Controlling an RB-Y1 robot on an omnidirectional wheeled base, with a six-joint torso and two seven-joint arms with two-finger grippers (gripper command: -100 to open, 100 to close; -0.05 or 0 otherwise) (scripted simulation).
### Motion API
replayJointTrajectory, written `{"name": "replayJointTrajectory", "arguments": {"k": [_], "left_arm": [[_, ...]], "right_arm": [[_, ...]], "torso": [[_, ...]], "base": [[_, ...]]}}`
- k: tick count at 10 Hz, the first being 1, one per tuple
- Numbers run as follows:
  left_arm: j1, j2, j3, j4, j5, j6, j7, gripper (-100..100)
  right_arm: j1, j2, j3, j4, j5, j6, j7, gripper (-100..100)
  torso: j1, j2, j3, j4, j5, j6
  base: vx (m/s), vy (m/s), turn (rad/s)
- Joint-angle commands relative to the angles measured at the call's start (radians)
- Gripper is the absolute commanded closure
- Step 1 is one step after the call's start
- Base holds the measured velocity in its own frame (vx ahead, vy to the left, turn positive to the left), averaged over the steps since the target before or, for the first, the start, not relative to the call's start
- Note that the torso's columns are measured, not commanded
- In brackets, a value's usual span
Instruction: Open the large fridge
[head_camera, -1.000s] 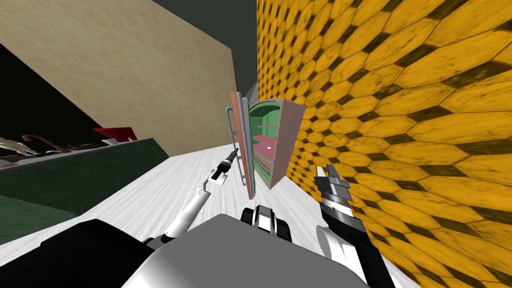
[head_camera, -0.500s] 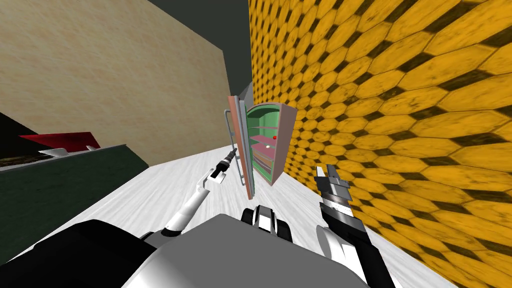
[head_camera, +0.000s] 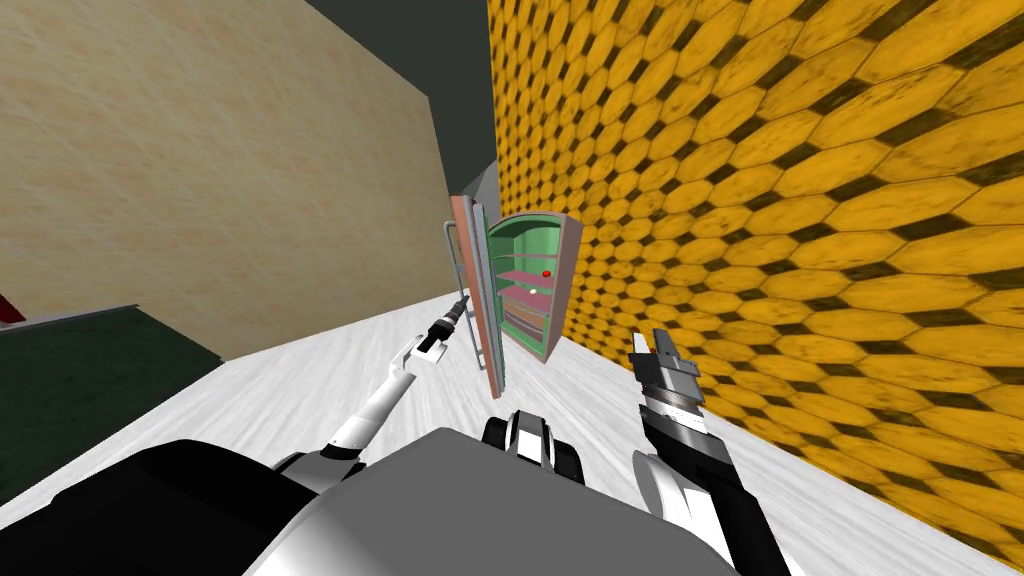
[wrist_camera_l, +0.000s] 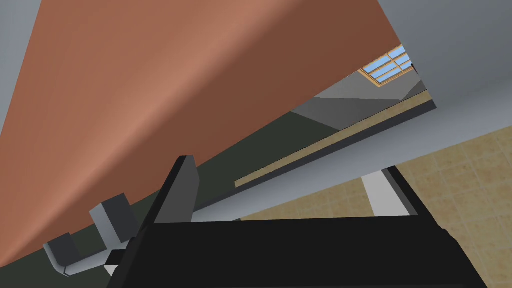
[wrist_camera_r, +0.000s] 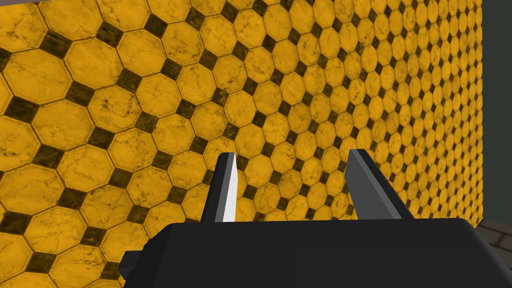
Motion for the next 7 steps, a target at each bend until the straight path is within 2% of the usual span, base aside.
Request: {"name": "replayJointTrajectory", "arguments": {"k": [1,2,3,4,5,6,7], "left_arm": [[-0.032,0.031,0.016,0.059,0.017,-0.025,0.018,100],[-0.045,0.051,0.025,0.095,0.026,-0.043,0.028,100],[-0.045,0.051,0.025,0.097,0.026,-0.043,0.028,100],[-0.059,0.071,0.034,0.135,0.036,-0.061,0.037,100],[-0.072,0.091,0.044,0.173,0.046,-0.08,0.046,100],[-0.072,0.091,0.044,0.173,0.046,-0.08,0.046,100],[-0.066,0.083,0.037,0.176,0.038,-0.078,0.036,100]], "right_arm": [[0.0,0.0,0.0,0.0,0.0,0.0,0.0,0],[0.0,0.0,0.0,0.0,0.0,0.0,0.0,0],[0.0,0.0,0.0,0.0,0.0,0.0,0.0,0],[0.0,0.0,0.0,0.0,0.0,0.0,0.0,0],[0.0,0.0,0.0,0.0,0.0,0.0,0.0,0],[0.0,0.0,0.0,0.0,0.0,0.0,0.0,0],[0.0,0.0,0.0,0.0,0.0,0.0,0.0,0]], "torso": [[0.005,0.003,0.001,0.002,0.0,0.0],[0.003,0.003,0.002,0.002,0.001,-0.003],[0.004,0.001,0.001,0.002,0.0,0.001],[0.0,0.003,0.003,0.002,0.001,-0.004],[0.001,0.005,0.004,0.002,0.001,-0.001],[0.006,0.005,0.003,0.004,0.0,-0.001],[0.004,0.01,0.007,0.004,0.002,-0.005]], "base": [[-0.215,0.272,-0.287],[-0.204,0.287,-0.397],[-0.197,0.217,-0.167],[-0.213,0.218,-0.266],[-0.247,0.287,-0.396],[-0.261,0.275,-0.262],[-0.106,0.127,-0.059]]}}
